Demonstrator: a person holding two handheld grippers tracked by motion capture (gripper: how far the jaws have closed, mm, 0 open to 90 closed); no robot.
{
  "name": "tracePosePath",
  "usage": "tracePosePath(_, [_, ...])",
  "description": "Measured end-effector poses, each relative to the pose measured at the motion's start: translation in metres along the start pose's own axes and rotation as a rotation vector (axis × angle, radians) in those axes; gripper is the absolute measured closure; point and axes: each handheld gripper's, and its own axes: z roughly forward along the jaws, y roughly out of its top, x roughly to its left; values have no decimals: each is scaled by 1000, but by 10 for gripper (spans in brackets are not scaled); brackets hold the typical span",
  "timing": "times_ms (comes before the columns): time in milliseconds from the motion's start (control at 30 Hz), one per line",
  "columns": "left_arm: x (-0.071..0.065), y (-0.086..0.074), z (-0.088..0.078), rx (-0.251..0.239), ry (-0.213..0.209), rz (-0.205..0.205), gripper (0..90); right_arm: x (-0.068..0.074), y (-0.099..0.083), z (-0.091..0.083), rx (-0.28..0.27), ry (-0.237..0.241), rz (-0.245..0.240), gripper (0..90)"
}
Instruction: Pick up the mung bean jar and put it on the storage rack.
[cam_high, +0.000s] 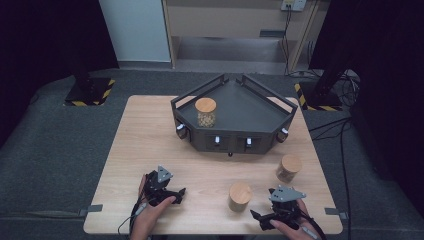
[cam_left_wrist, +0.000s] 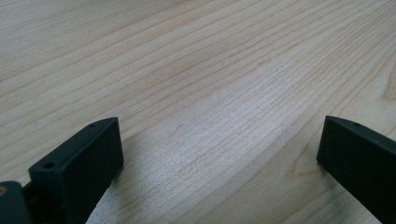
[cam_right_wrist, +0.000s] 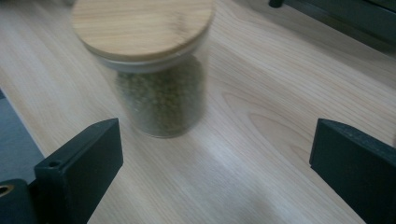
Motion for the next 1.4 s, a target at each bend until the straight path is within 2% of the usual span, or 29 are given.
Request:
tracePosePath(200, [0, 0, 0, 1, 0, 1, 0, 7, 7, 9, -5, 28, -20, 25])
tracePosePath(833, [0, 0, 0, 1, 0, 1, 0, 21, 19, 35, -28, 40, -32, 54])
tracePosePath(1267, [0, 0, 0, 1, 1, 1, 0, 24, 16, 49, -84, 26, -8, 153])
tracePosePath(1400, [0, 0, 0, 1, 2, 1, 0, 27, 14, 52, -93, 20, -3, 218])
